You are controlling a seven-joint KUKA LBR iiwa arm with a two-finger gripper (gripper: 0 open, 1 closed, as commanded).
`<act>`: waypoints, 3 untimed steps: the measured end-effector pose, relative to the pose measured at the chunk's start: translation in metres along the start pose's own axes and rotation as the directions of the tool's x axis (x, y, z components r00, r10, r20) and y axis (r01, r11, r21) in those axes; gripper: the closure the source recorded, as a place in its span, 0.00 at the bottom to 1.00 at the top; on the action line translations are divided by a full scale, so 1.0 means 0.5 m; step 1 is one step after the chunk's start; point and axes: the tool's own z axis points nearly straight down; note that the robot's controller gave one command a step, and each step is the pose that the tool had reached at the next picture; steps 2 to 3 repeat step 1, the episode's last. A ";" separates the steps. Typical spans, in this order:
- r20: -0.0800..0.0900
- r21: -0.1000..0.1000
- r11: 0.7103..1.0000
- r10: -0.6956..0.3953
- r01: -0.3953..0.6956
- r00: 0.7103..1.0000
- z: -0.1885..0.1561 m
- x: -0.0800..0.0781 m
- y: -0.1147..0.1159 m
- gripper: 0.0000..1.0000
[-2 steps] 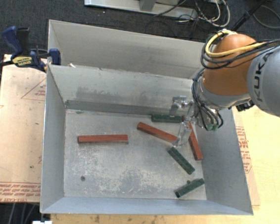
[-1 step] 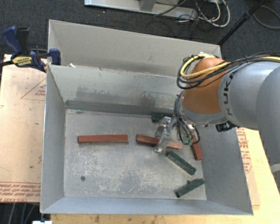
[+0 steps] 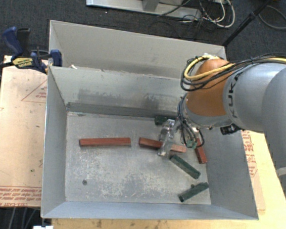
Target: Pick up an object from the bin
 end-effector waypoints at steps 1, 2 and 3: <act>0.001 0.000 1.000 -0.021 0.021 1.000 -0.274 -0.007 0.025 1.00; 0.001 0.000 1.000 -0.021 0.021 1.000 -0.274 -0.007 0.025 1.00; 0.001 0.000 1.000 -0.021 0.021 1.000 -0.274 -0.007 0.025 1.00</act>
Offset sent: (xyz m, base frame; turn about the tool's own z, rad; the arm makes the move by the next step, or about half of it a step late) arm 0.0000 0.0000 0.0000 0.0000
